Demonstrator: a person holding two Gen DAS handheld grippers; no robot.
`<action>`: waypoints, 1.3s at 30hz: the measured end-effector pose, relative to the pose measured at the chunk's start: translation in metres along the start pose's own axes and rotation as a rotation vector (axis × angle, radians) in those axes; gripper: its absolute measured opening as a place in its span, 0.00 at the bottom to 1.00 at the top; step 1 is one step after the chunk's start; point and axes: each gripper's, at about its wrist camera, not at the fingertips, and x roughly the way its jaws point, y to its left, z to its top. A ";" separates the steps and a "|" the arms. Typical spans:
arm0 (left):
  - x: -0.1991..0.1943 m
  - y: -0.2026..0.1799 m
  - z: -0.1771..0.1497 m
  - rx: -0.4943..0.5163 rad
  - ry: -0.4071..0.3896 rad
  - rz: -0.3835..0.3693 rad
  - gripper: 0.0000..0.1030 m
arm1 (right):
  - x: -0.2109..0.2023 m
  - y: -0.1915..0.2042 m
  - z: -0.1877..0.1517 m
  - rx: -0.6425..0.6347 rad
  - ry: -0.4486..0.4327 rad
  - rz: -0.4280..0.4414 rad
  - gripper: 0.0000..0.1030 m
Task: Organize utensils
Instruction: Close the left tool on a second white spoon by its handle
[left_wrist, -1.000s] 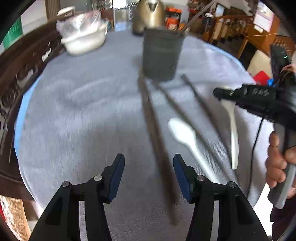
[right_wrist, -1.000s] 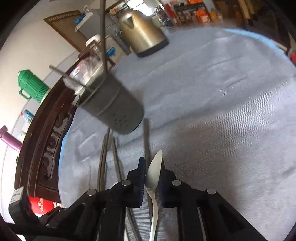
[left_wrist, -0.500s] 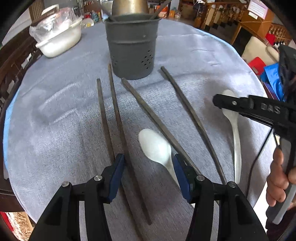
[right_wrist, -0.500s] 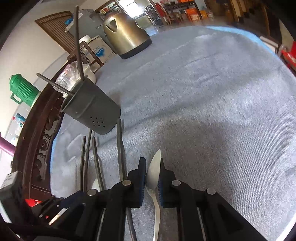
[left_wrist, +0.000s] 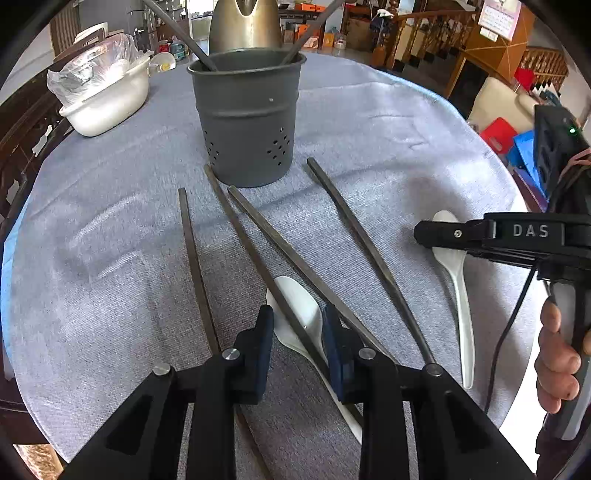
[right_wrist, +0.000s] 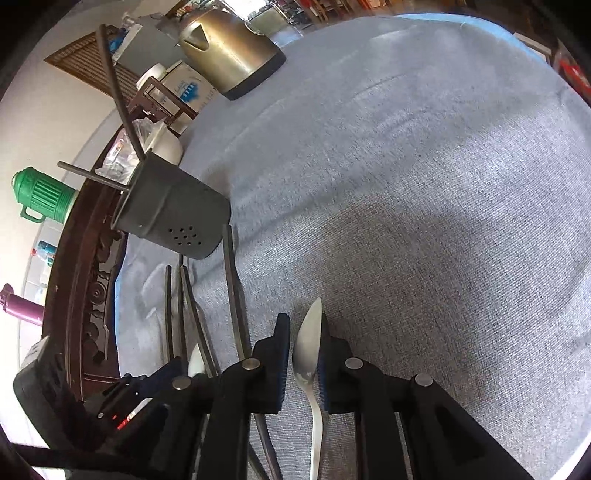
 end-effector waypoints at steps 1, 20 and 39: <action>-0.002 0.000 0.000 0.000 -0.007 0.001 0.24 | 0.000 0.000 0.000 0.003 0.005 0.001 0.15; -0.031 0.031 -0.030 -0.062 -0.013 -0.015 0.31 | -0.023 0.017 -0.009 -0.109 -0.087 -0.024 0.13; 0.007 0.000 -0.002 0.068 0.052 0.037 0.31 | -0.001 0.009 -0.010 -0.088 -0.040 -0.047 0.13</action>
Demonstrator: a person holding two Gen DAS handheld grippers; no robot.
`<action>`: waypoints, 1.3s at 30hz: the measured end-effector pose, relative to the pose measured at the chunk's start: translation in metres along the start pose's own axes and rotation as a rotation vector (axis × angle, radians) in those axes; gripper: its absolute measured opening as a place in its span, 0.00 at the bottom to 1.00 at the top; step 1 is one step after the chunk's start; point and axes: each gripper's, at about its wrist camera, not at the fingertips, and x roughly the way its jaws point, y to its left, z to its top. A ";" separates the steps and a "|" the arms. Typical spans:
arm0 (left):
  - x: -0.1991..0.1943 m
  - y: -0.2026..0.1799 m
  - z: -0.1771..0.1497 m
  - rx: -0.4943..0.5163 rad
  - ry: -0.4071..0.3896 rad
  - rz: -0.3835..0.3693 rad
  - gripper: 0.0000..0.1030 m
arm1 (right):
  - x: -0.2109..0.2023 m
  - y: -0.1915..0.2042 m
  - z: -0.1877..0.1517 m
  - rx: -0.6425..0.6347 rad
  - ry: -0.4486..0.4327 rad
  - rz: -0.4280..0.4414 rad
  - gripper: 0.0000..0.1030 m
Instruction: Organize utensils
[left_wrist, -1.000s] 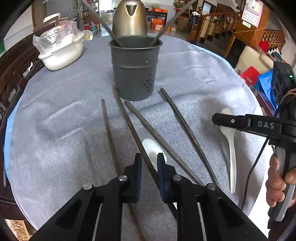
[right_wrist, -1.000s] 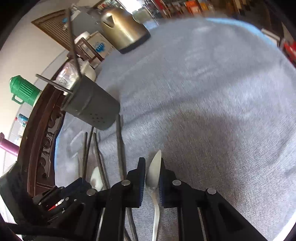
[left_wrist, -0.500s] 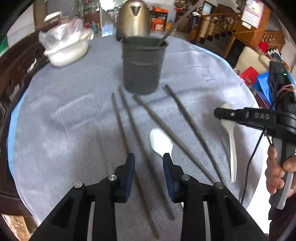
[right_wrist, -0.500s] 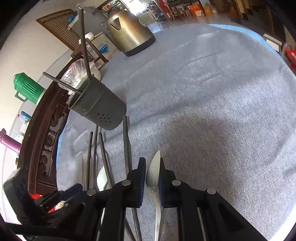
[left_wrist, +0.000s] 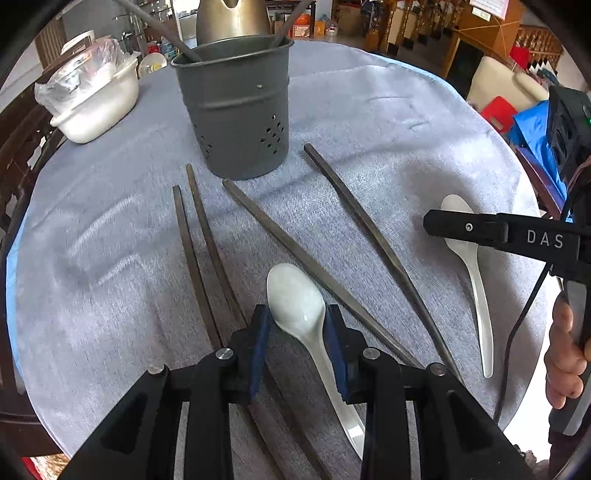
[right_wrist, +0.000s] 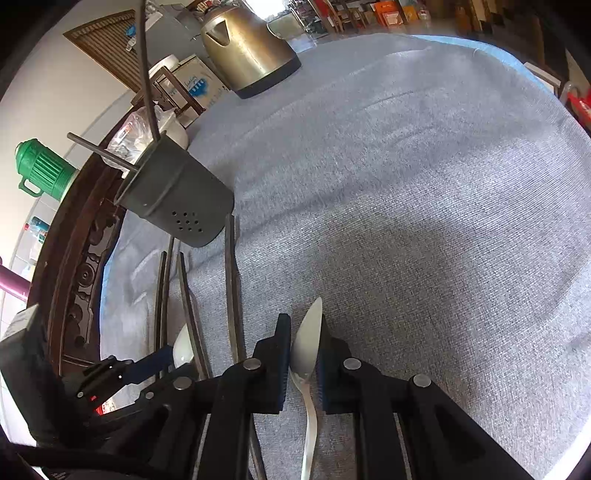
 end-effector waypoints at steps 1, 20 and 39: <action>0.001 0.000 0.001 0.003 0.001 0.004 0.31 | 0.000 0.000 0.000 0.002 -0.001 0.003 0.13; 0.008 -0.028 0.003 0.121 -0.074 0.124 0.31 | 0.001 -0.001 0.004 -0.017 0.006 0.015 0.13; -0.002 -0.034 0.001 0.144 -0.135 0.187 0.31 | 0.001 0.003 0.003 -0.040 0.002 -0.005 0.13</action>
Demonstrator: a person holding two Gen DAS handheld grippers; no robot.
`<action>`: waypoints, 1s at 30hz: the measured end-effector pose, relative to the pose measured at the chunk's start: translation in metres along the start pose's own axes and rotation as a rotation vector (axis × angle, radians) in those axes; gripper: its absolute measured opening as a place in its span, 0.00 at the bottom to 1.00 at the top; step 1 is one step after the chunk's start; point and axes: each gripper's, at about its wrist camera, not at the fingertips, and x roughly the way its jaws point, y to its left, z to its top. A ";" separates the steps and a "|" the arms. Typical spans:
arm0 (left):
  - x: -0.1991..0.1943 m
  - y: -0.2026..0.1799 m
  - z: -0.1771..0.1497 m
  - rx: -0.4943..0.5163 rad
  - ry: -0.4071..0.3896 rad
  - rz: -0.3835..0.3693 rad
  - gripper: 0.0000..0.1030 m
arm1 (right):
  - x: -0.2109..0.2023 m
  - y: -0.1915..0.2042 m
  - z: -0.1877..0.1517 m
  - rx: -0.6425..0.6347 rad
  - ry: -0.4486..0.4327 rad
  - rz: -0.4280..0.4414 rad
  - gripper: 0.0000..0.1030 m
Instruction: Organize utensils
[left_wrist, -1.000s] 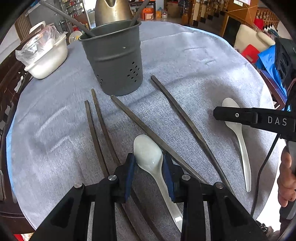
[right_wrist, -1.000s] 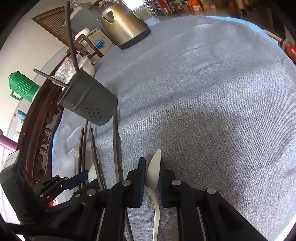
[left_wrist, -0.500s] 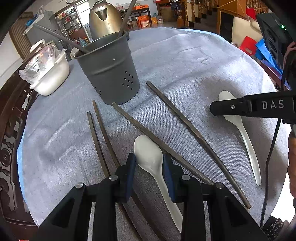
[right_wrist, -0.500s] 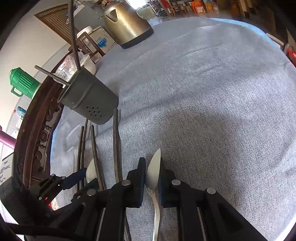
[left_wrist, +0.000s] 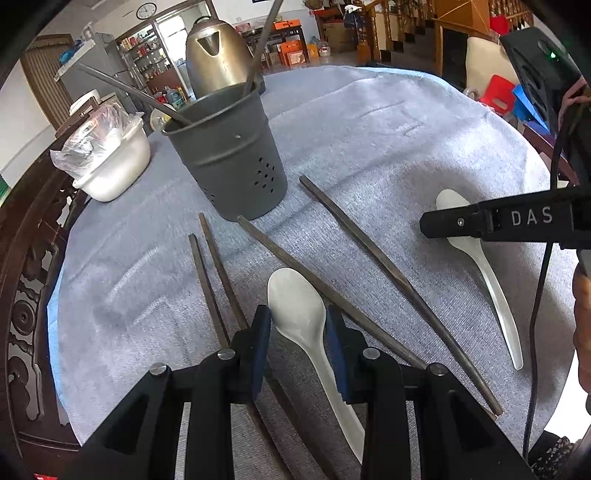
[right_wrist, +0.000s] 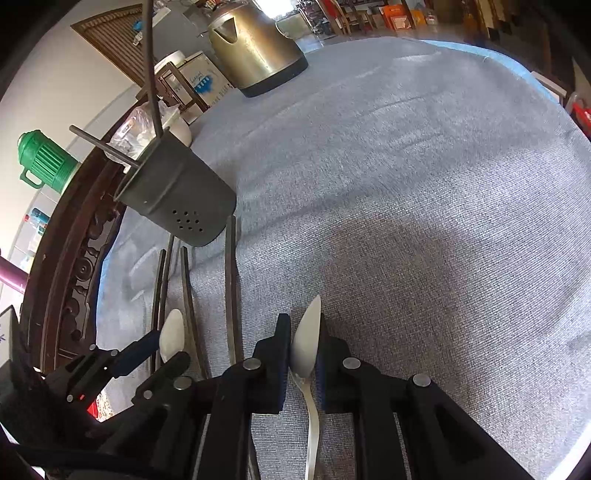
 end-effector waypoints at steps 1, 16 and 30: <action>-0.001 0.000 0.000 0.002 -0.002 0.002 0.31 | 0.000 0.000 0.000 -0.001 0.000 0.000 0.13; -0.013 0.003 -0.001 -0.001 -0.022 0.032 0.31 | 0.000 0.001 0.000 -0.012 -0.001 -0.007 0.13; -0.032 0.037 0.001 -0.116 -0.085 -0.039 0.31 | -0.009 0.001 0.001 0.010 -0.024 0.069 0.10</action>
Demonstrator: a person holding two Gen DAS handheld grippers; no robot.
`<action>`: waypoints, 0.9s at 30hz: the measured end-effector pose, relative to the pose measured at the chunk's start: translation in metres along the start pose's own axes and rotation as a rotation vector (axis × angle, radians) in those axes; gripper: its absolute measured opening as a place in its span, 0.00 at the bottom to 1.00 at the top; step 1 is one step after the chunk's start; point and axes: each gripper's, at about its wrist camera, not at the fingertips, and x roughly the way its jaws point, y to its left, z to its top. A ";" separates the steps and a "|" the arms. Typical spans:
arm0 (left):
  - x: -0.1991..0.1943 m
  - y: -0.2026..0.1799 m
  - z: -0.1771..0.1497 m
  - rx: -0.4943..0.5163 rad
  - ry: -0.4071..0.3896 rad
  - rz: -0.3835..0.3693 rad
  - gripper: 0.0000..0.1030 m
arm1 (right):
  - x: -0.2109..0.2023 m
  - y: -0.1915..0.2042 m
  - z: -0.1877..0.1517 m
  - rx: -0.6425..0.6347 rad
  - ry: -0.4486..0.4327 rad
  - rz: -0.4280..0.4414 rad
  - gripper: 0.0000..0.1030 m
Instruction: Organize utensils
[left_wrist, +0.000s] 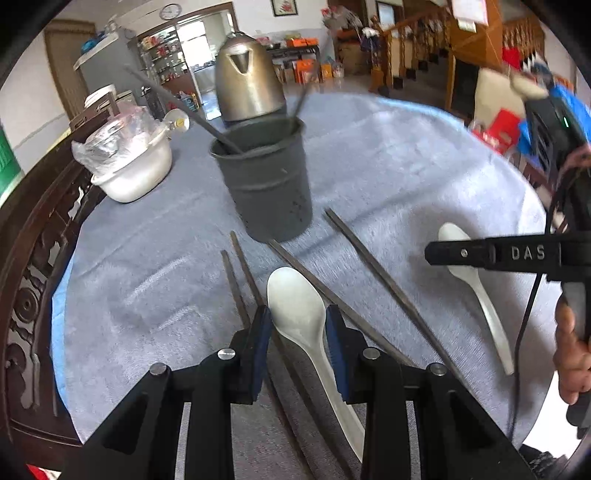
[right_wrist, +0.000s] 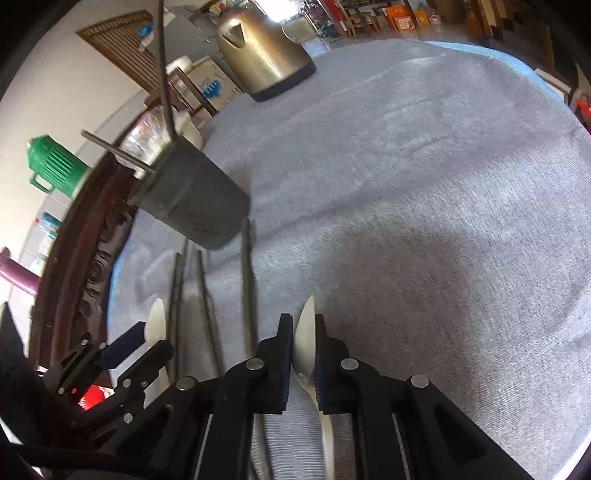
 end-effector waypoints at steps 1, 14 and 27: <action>-0.002 0.004 0.001 -0.015 -0.007 -0.007 0.31 | -0.003 0.001 0.001 -0.002 -0.011 0.011 0.10; -0.043 0.050 0.029 -0.188 -0.211 0.009 0.31 | -0.057 0.036 0.021 -0.081 -0.261 0.252 0.10; -0.055 0.097 0.117 -0.369 -0.562 0.145 0.31 | -0.082 0.130 0.106 -0.236 -0.567 0.374 0.10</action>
